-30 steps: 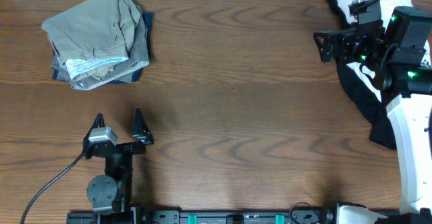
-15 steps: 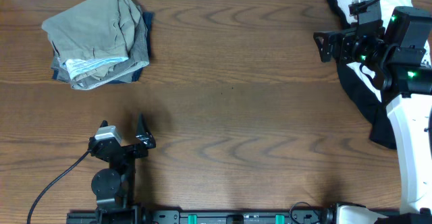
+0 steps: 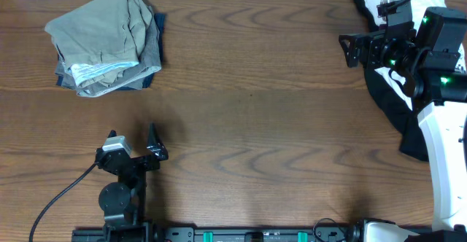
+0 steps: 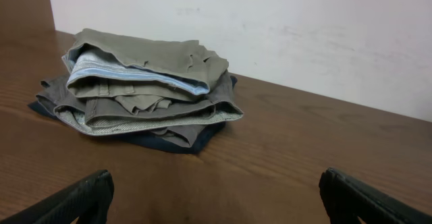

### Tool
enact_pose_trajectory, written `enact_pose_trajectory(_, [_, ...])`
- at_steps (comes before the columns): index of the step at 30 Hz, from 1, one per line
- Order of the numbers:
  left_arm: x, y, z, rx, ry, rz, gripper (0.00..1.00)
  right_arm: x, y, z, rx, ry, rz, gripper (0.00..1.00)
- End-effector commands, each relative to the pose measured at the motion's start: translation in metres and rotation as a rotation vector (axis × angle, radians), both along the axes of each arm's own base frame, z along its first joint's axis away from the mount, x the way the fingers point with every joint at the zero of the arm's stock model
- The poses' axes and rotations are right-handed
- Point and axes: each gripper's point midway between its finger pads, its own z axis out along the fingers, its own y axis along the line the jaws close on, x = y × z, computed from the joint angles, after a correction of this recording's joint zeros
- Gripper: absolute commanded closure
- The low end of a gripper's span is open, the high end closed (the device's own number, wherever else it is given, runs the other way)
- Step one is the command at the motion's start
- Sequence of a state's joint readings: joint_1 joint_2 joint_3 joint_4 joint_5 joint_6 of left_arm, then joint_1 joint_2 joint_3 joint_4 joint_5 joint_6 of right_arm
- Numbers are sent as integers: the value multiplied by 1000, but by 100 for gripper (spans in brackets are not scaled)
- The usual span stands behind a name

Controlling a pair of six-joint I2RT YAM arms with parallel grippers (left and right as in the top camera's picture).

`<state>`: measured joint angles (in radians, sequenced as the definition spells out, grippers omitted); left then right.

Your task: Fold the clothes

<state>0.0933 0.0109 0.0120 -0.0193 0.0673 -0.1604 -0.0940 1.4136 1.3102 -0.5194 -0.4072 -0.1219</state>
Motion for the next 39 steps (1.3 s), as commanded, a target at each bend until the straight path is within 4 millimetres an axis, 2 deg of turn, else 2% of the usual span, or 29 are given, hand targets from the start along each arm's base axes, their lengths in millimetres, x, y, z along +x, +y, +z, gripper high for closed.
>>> enact_pose_trajectory(1, [-1,-2,-14,1,49,-9,2,0,2,8,-13,-24,13,1])
enact_pose_trajectory(12, [-1,-2,-14,1,49,-9,2,0,2,8,-15,-24,12,1])
enact_pose_trajectory(15, [-1,-2,-14,1,49,-9,2,3,-8,6,-51,-20,-40,1])
enact_pose_trajectory(19, [-1,-2,-14,1,49,-9,2,1,-13,5,-66,-12,-62,1])
enact_pose_trajectory(25, [-1,-2,-14,1,49,-9,2,-41,-16,27,-91,-31,-96,1])
enact_pose_trajectory(29, [-1,-2,-14,1,49,-9,2,-62,-8,48,-106,-180,-64,1])
enact_pose_trajectory(32, [-1,-2,-14,1,49,-9,2,-84,3,56,-112,-317,-34,1])
enact_pose_trajectory(36, [-1,-2,-14,1,49,-9,2,-115,19,56,-109,-510,3,1])
enact_pose_trajectory(39, [-1,-2,-14,1,49,-9,2,-138,24,35,-76,-567,5,1])
